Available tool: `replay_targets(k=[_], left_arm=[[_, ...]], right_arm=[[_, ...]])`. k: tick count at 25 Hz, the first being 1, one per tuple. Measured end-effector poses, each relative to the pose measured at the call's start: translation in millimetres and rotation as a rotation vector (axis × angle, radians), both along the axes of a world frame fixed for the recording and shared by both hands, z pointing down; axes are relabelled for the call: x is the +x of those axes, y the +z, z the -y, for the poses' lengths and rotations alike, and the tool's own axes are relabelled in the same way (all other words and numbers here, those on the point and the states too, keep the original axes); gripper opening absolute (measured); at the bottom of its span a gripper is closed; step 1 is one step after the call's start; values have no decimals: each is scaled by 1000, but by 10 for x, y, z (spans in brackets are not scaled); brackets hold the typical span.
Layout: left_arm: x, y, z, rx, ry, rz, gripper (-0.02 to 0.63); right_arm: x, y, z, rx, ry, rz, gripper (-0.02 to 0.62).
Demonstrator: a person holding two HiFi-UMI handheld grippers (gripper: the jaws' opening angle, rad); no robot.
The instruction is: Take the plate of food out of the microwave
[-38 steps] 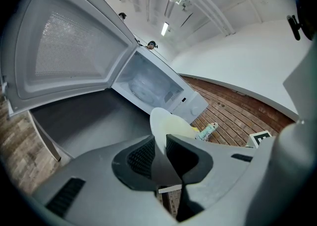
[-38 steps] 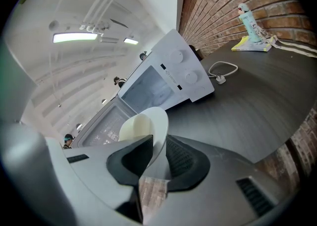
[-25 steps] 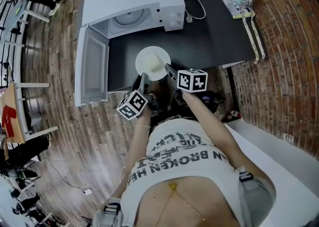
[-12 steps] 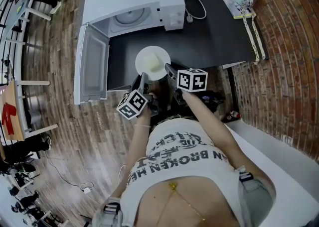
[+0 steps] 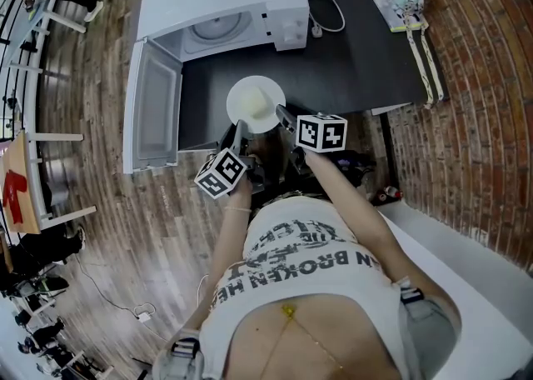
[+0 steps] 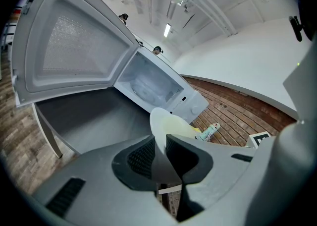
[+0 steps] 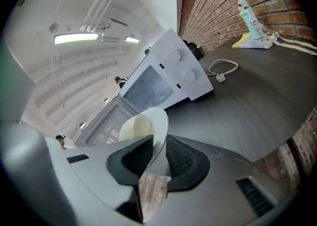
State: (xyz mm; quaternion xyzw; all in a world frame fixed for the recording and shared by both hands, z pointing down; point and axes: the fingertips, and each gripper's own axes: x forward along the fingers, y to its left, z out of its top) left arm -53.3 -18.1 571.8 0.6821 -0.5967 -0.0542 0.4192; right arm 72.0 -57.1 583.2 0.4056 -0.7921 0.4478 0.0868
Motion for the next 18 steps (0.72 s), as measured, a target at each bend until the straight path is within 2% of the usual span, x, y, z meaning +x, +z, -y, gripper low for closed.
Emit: replay_targets(k=[18], left_arm=[[-2,19,-60,-1,4,6,75]], right_arm=[[-17,4,-56,-6,-3,7,80]])
